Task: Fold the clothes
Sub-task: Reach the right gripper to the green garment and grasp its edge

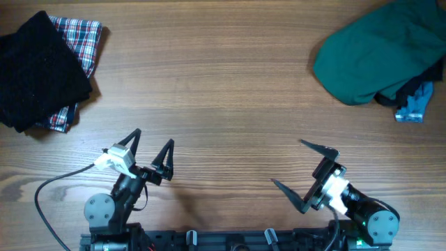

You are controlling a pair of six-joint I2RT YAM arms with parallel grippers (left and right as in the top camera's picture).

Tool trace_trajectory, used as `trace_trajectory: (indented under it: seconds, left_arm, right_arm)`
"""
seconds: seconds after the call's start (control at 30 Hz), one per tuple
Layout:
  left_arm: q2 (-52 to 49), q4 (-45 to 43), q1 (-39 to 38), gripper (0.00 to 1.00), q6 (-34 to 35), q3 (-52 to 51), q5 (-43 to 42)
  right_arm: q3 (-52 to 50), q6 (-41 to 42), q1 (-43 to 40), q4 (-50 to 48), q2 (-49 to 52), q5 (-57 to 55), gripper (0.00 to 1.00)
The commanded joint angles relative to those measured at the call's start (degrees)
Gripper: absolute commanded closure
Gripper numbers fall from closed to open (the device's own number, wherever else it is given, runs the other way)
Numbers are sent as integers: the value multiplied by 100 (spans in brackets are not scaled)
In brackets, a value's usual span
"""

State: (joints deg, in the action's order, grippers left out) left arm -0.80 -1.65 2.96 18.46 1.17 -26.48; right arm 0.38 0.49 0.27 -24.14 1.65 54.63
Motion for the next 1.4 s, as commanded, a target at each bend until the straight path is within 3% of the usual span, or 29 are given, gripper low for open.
trace_trajectory:
  seconds: [0.0, 0.2, 0.37, 0.5, 0.67, 0.77, 0.8, 1.0, 1.1, 1.23, 1.37]
  left_arm:
    - [-138, -28, 2, 0, 153, 192, -304]
    - [-2052, 203, 2, 0, -52, 1829, -629]
    - [-4520, 859, 2, 0, -96, 3720, -1451]
    - [-6343, 2131, -164, 0, -566, 5298, -1469]
    - [-7681, 2553, -400, 0, -782, 6078, -953]
    - [-8048, 2546, -640, 0, -782, 6078, -284]
    - [-8209, 2448, -811, 0, -785, 6078, -79]
    - [-8633, 1829, -1241, 0, -763, 6078, -68]
    - [-8806, 1320, -1451, 0, -728, 6078, 203]
    - [-8994, 994, -1871, 0, -514, 6078, 1532]
    - [-9171, 848, -2299, 0, -232, 6078, 3014]
  right_arm:
    - [149, 1064, -15, 114, 87, -544, 0]
    - [1346, 1036, -15, 835, 1770, -448, 0]
    - [3300, 997, -15, 1475, 4168, -57, 0]
    - [5383, 557, -37, 3370, 6146, -52, 0]
    - [7169, -656, -57, 5574, 8056, -164, 0]
    - [7180, -393, -90, 5359, 8649, -769, 0]
    - [7171, 92, -90, 5383, 8972, -1292, 0]
    - [7173, 267, -151, 5436, 9521, -2260, 1]
    - [7180, 745, -240, 5305, 9405, -3965, 1]
    - [7178, 1596, -249, 5340, 9370, -6179, 1]
    - [7178, 2149, -291, 5217, 9372, -7681, 0]
